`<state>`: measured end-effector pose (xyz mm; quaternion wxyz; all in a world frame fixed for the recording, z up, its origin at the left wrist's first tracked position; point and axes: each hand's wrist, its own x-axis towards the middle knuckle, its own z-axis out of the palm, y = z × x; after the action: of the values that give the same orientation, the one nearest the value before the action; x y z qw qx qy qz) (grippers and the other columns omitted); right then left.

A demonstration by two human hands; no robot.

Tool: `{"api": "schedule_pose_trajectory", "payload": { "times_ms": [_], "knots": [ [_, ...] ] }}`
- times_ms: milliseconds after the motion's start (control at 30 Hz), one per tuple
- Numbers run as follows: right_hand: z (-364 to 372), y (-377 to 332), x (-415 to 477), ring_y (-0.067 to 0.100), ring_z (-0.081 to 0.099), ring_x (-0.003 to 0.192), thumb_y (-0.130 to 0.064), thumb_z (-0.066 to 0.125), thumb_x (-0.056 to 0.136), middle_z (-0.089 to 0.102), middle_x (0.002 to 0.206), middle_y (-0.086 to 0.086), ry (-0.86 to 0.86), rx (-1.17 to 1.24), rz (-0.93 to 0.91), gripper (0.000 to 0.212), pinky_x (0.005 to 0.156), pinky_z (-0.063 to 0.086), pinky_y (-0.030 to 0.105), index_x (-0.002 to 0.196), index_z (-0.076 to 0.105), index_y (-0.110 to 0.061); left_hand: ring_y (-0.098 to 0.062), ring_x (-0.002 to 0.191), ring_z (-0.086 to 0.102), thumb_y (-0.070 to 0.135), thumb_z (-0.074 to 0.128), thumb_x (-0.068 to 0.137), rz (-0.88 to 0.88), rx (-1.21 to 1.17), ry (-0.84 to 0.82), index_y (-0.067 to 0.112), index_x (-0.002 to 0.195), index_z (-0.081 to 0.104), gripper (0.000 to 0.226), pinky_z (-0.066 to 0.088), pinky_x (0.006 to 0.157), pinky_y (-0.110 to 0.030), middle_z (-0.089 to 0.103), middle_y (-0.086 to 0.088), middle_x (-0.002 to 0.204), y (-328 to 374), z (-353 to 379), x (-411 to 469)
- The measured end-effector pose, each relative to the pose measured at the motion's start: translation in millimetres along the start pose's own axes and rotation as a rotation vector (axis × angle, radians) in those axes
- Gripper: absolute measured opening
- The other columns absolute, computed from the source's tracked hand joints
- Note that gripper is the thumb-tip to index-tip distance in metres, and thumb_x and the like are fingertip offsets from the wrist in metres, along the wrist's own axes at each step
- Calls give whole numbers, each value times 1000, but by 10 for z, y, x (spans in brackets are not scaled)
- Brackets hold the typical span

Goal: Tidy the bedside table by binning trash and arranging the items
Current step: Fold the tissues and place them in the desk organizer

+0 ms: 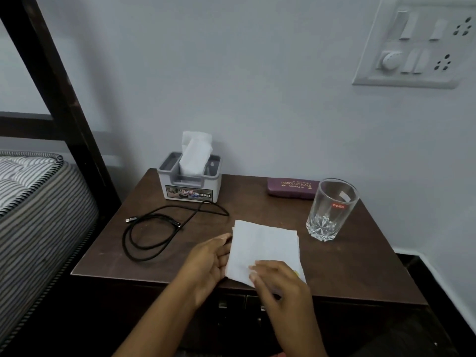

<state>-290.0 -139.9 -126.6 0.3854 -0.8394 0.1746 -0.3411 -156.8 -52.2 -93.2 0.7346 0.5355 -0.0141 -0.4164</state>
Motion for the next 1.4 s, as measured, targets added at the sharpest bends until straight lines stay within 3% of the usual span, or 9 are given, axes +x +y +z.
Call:
{"api": "schedule_pose_trajectory", "payload": {
  "times_ms": [133, 233, 367, 433, 500, 1000, 1167, 1267, 1400],
  "knots": [
    [-98, -168, 135, -3, 67, 82, -15, 68, 83, 72, 81, -22, 158, 458, 409, 21, 68, 48, 7, 72, 72, -34, -27, 95, 68, 8, 38, 94, -13, 42, -11, 5, 131, 45, 37, 57, 71, -34, 70, -17, 108, -8, -46, -36],
    [-212, -246, 242, 5, 67, 73, -21, 63, 86, 72, 72, -16, 282, 531, 525, 20, 59, 51, 16, 70, 72, -28, -24, 94, 67, 1, 49, 90, 9, 111, 1, 5, 134, 42, 45, 57, 73, -32, 69, -14, 110, -28, -41, -52],
    [-233, -213, 311, 8, 67, 89, -11, 62, 88, 74, 91, -1, 495, -208, -205, 11, 82, 52, 27, 92, 73, -12, -25, 94, 67, -9, 53, 85, 24, 150, 10, 6, 138, 39, 57, 57, 72, -31, 66, -13, 115, -70, -13, -48],
    [-107, -116, 296, 13, 67, 98, -7, 62, 84, 72, 101, 8, 341, -564, -566, 16, 93, 49, 29, 96, 72, -3, -24, 90, 67, -11, 52, 84, 25, 125, 9, 5, 138, 40, 57, 57, 69, -30, 66, -15, 115, -77, -16, -42],
    [39, -19, 243, 18, 69, 97, -7, 64, 79, 73, 100, 10, 174, -680, -651, 17, 98, 47, 31, 94, 72, -4, -25, 87, 68, -12, 51, 84, 22, 106, -6, 4, 137, 41, 56, 58, 65, -29, 67, -17, 114, -78, -26, -48],
    [92, 276, 187, 16, 63, 110, -12, 58, 87, 69, 113, 6, -99, -632, -716, 21, 97, 49, 29, 104, 69, -10, -23, 80, 71, -12, 43, 88, 8, 115, -66, 6, 130, 48, 46, 59, 63, -30, 72, -17, 104, -46, -47, -66],
    [103, 233, 177, 12, 63, 108, -34, 54, 91, 69, 113, 1, -104, -531, -598, 29, 92, 52, 31, 104, 70, -15, -23, 79, 68, 8, 37, 97, -26, 110, -26, 9, 113, 60, 28, 56, 66, -33, 74, -15, 99, -5, -13, -71],
    [26, 210, 159, 8, 59, 114, -44, 45, 94, 64, 124, -3, -226, -497, -523, 38, 95, 49, 33, 115, 65, -19, -27, 85, 68, 30, 47, 96, -46, 219, 15, 9, 105, 65, 30, 55, 71, -36, 72, -17, 101, 63, 20, -19],
    [-125, 143, 117, -3, 42, 128, -48, 36, 97, 53, 136, -10, -247, -345, -411, 43, 107, 34, 24, 126, 57, -25, -22, 79, 69, 15, 67, 84, 8, 502, 56, 4, 106, 65, 25, 57, 66, -32, 73, -13, 96, 141, 114, 63]
  ]
}}
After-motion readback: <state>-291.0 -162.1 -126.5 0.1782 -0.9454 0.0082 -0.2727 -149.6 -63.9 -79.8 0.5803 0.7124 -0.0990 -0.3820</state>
